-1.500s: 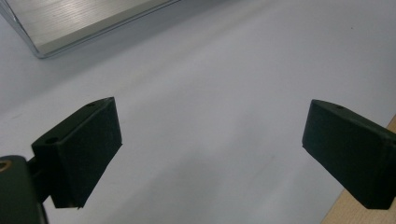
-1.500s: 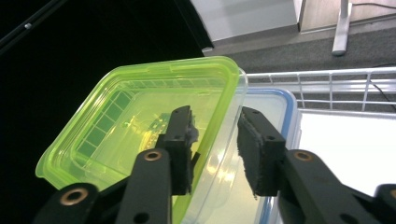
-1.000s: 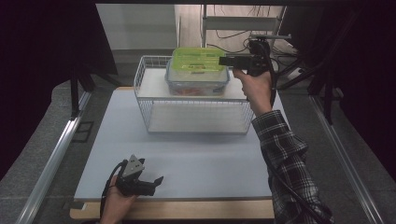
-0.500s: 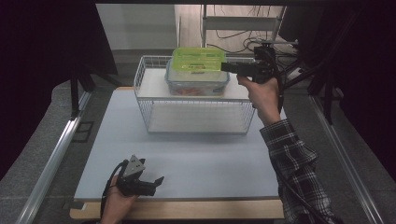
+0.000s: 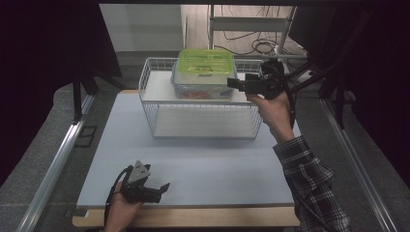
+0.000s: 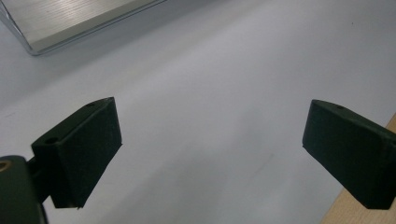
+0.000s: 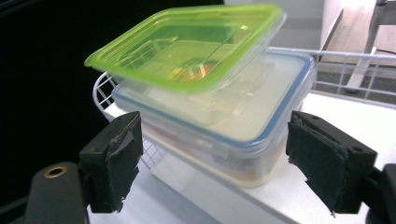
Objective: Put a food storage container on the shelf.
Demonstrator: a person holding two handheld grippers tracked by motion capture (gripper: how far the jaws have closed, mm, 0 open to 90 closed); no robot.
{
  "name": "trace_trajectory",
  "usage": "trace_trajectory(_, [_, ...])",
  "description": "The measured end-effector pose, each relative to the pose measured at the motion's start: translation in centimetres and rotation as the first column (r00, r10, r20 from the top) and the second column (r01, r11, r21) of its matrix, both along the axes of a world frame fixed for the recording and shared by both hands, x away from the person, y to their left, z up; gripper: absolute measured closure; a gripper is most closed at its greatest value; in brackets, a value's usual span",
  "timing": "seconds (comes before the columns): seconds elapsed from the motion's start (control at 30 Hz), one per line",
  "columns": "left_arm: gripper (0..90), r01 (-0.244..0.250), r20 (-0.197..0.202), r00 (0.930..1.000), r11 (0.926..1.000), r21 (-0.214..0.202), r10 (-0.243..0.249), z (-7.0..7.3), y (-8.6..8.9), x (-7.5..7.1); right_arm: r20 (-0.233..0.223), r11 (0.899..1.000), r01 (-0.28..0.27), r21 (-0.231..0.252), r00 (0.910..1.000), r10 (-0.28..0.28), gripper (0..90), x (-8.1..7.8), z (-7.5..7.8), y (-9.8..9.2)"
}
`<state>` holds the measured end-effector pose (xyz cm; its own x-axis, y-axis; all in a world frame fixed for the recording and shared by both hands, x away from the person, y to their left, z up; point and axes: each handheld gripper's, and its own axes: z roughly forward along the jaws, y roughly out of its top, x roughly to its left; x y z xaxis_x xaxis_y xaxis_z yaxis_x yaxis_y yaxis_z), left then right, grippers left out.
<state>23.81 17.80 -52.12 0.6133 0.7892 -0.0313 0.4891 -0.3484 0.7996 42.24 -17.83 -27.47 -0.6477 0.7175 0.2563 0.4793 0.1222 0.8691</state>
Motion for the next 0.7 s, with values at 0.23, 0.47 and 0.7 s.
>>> trace_trajectory(0.23, [4.3,0.001,0.001,1.0000,1.0000,0.001,-0.001,0.0,0.0,0.0,0.019,1.000,-0.019,-0.023,0.9996,0.020,15.1,-1.1,-1.0,0.1])
trace_trajectory(0.47, [4.3,0.001,0.004,1.0000,1.0000,0.001,-0.001,0.0,0.0,0.0,0.046,0.998,-0.031,-0.062,0.9983,0.034,12.7,-2.0,-2.4,0.2])
trace_trajectory(0.7, [4.4,0.001,0.003,1.0000,1.0000,0.004,-0.001,0.0,0.0,0.0,0.049,0.997,-0.039,-0.068,0.9979,0.042,11.1,-2.6,-3.5,0.0])
